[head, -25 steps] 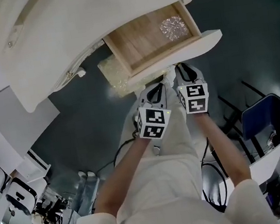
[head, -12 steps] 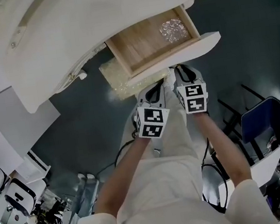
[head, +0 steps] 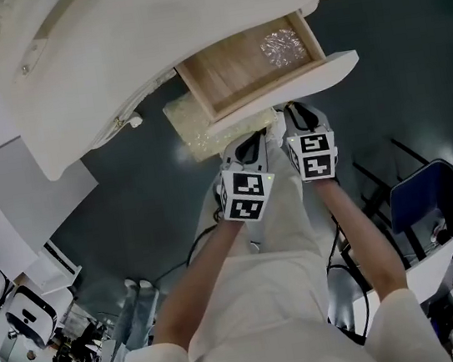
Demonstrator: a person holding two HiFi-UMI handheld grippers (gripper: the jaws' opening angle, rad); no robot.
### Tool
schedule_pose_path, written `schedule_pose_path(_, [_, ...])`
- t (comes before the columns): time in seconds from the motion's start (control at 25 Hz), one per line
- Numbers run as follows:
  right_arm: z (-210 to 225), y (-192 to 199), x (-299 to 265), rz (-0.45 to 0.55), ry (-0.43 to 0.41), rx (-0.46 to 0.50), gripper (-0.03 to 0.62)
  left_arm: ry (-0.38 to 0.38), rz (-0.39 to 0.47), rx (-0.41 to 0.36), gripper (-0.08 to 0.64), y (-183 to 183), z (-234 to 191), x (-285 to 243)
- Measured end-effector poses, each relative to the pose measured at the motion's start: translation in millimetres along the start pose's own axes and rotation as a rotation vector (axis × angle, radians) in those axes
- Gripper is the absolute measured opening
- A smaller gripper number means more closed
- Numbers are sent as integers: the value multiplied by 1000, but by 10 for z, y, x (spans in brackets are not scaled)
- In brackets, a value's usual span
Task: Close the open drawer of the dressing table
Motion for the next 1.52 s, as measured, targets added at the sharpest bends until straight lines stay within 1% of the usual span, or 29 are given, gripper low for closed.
schedule_pose_path(0.72, [10, -155, -96, 0, -18, 19, 81, -29, 19, 18, 9, -98, -81, -9])
schedule_pose_path(1.2, [-9, -301, -191, 4, -45, 42, 81, -62, 27, 50, 9, -159, -169, 1])
schedule_pose_path(1.4, [-57, -390, -302, 1, -52, 53, 80, -73, 30, 64, 9, -170, -287, -16])
schedule_pose_path(1.52, [23, -386, -228, 9, -56, 64, 78, -83, 34, 68, 9, -193, -173, 2])
Point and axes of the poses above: the fingertips, and each gripper's own axes: x backward along the fingers, z to its right, y out of its underside, the point moved 7 cm from there along x, backward along the fingers
